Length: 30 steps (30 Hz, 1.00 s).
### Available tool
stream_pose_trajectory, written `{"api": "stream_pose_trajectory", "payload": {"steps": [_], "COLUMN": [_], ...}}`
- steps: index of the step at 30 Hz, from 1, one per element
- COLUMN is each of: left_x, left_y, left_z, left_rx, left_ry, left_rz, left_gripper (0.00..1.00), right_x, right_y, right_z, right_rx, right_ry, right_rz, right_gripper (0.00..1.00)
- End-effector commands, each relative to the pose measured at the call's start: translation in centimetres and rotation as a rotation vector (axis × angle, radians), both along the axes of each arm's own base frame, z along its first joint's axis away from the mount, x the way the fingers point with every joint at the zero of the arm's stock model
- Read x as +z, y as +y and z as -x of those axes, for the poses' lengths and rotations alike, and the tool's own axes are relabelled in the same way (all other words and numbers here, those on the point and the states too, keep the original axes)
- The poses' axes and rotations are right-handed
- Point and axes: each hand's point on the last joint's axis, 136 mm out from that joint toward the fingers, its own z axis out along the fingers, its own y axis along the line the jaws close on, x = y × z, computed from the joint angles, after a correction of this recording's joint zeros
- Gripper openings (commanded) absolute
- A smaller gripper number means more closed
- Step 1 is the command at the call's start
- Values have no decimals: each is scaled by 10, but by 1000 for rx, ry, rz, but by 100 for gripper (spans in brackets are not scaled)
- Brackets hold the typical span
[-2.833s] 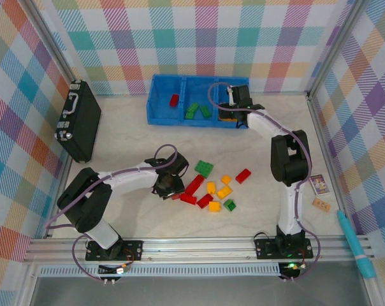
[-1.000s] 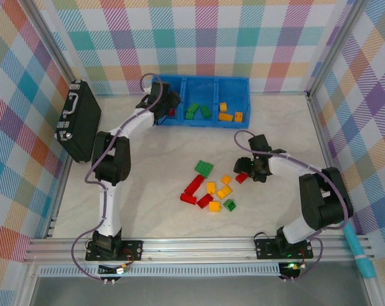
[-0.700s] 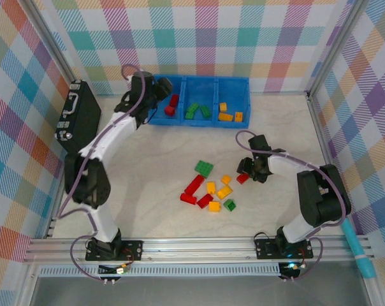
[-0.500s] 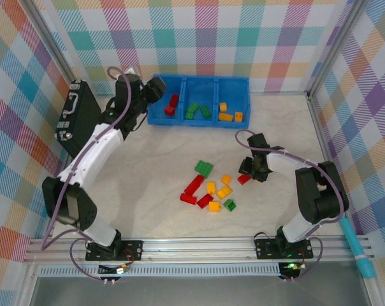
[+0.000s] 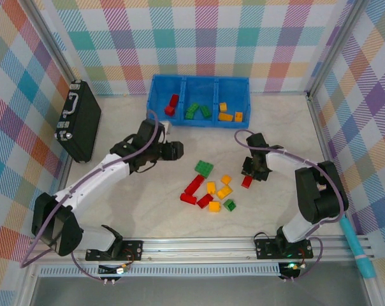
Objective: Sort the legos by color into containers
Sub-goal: Pick up the lego from the center of the table, then place the lego in the container.
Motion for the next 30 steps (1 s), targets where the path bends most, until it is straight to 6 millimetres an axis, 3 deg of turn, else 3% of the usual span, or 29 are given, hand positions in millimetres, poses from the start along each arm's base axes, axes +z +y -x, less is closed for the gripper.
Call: {"api": "stream_pose_trajectory", "payload": {"steps": [1,7,13,16,21,25,30], "left_x": [16,18,39,46,61,74,68], "left_y": [-23,-69,-111,-132,-160,-171,-180], "left_z": [24,64,80,85,85,82,77], "left_rx": [-102,-211,-288,-349,-409,-405,-411], "left_ry": [-56,-124,-286,-344,-390,-428,-420], "left_rz": [35,57,117,118,197,271,258], "left_gripper": [62,62,64,65,74,77,78], "right_x": [17,81,149,174,199,211,222], "right_y": [18,27,51,66,93,105,116], "right_z": [-23,-40,-44,-38,-25,-14,-4], "right_rx": [23,37,70,109,195,228,278], "right_ry": [-116,-283,-428,-458,-504,-543,-553], "right_rz": [-56,-104,-227,-278,-369,-426,-475], "right_gripper": [31,29,29,29,30,30,30]}}
